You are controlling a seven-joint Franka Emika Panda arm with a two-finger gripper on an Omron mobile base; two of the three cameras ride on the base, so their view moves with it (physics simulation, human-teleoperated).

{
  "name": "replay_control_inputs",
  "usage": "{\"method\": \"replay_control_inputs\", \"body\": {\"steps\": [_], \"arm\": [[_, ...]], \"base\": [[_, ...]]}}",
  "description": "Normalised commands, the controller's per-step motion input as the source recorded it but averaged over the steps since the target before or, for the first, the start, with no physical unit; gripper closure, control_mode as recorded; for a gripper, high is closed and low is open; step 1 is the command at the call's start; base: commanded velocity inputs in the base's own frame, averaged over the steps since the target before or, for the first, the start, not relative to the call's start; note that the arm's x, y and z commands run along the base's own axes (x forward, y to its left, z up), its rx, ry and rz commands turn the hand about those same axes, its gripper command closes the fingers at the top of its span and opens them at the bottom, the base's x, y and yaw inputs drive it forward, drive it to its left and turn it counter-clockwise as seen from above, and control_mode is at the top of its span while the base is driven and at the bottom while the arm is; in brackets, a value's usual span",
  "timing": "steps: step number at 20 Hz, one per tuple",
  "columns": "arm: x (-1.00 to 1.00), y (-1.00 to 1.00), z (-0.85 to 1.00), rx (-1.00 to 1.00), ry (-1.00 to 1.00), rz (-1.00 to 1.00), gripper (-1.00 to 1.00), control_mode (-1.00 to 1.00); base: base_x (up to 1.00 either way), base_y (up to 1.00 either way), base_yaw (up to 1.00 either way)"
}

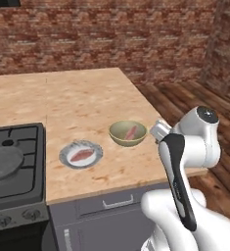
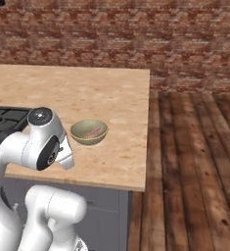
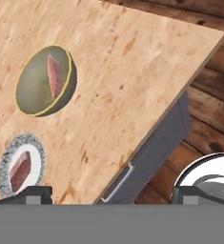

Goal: Place one of the steaks on the plate and the other in the bowl. Then place the bowl in the fridge.

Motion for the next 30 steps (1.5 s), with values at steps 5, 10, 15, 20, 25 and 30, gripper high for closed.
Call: {"method": "replay_control_inputs", "body": {"steps": [5,10,15,20,25,30], "arm": [[0.0,0.0,0.0,0.0,0.0,0.0,-1.0,1.0],[0.0,0.0,0.0,0.0,0.0,0.0,-1.0,1.0],[0.0,0.0,0.0,0.0,0.0,0.0,-1.0,1.0],[0.0,0.0,0.0,0.0,0.0,0.0,-1.0,1.0],[0.0,0.0,0.0,0.0,0.0,0.0,-1.0,1.0],[0.0,0.0,0.0,0.0,0.0,0.0,-1.0,1.0]], "base": [[-0.16,0.0,-0.37],[-0.11,0.0,-0.4],[-0.2,0.0,-0.44],[-0.36,-0.04,-0.48],[-0.51,-0.11,-0.51],[-0.42,-0.13,-0.51]]}}
